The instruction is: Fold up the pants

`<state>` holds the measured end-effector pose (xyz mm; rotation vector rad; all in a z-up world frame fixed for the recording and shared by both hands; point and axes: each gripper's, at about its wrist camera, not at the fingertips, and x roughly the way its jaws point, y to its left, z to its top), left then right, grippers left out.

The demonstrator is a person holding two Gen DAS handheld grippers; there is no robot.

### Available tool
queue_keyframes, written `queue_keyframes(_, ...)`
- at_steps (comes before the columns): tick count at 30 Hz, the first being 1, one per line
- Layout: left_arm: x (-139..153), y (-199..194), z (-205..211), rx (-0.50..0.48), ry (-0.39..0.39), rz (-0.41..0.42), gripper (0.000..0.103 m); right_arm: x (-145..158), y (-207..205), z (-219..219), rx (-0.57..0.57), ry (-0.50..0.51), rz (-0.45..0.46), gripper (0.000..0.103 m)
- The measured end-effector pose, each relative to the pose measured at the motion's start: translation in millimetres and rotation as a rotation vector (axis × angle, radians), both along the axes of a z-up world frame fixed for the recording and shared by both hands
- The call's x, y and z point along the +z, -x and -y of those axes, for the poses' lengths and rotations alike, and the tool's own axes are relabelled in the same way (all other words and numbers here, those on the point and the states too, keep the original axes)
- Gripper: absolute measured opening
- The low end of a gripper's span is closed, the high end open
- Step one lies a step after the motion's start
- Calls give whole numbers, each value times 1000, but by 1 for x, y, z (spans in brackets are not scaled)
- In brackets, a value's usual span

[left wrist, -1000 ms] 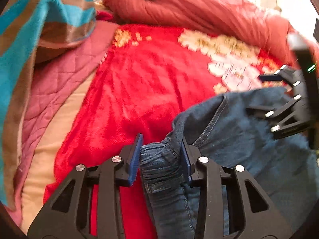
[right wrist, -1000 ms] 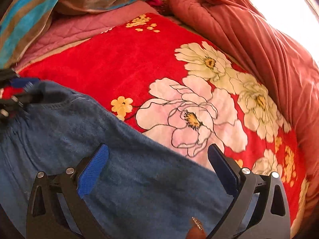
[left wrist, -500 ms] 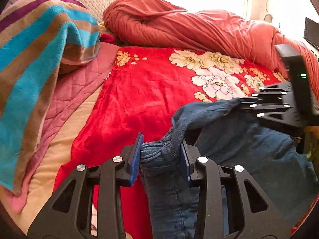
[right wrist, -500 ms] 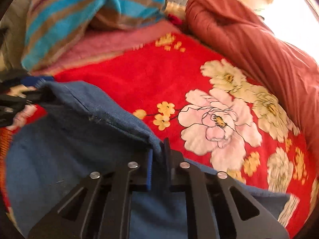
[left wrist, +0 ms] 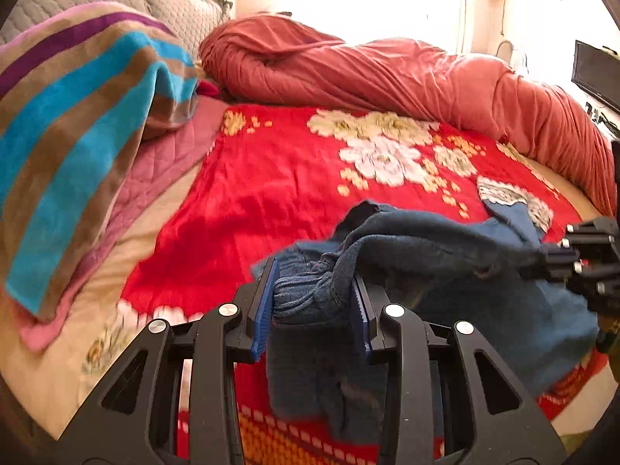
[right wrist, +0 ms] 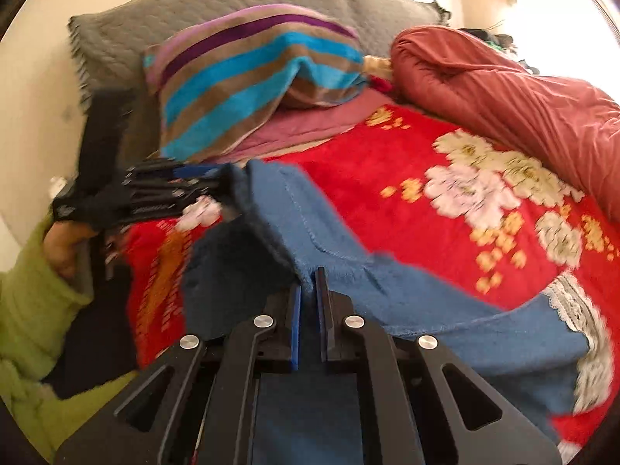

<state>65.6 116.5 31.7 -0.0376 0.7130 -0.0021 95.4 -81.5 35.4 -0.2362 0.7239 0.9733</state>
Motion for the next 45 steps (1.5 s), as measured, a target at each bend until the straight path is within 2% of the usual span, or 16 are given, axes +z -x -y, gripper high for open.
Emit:
queue_keyframes(6,-6,29,-6,-15,44,-45,27,-20,44,-8,68,23,-74,6)
queue_keyframes(10,-18,31,-10,-3,64,-113,31,-44,54,-22,61,108,-84,6)
queue_keyframes(15,-22,47,-19,28,88,-137,50,-52,56,-21,47,113,-113,6)
queue_keyframes(17,-22,58,-27,60,120,-156,52,-53,55,-20,42,106,-120,6)
queue_keyframes(19,-17,70,-29,71,151,-138,50,-54,56,-22,43,107,-115,6)
queue_keyframes(21,-7,82,-25,78,151,-105,26,-55,56,-23,47,105,-108,6)
queue_keyframes(22,0,88,-21,72,156,-81,23,-55,58,-23,51,99,-108,6)
queue_keyframes(25,17,91,-5,40,155,-36,22,-55,61,-23,55,86,-119,6)
queue_keyframes(28,17,71,18,-37,149,-44,22,-58,65,-23,58,92,-124,9)
queue_keyframes(30,7,58,29,-68,146,-77,22,-55,68,-21,55,94,-125,9)
queue_keyframes(33,-29,38,32,-42,125,-211,22,-43,70,-13,67,48,-144,15)
queue_keyframes(35,-51,36,21,-22,193,-264,22,-33,71,-7,59,5,-129,24)
queue_keyframes(37,-55,38,14,-19,247,-266,21,-30,67,-6,26,-12,-114,28)
queue_keyframes(39,-52,40,13,-16,256,-254,21,-38,58,-10,-23,20,-127,28)
queue_keyframes(42,-54,43,15,-19,254,-253,21,-66,47,-19,-70,117,-222,28)
queue_keyframes(45,-54,44,13,-18,264,-245,20,-71,45,-17,-80,102,-248,29)
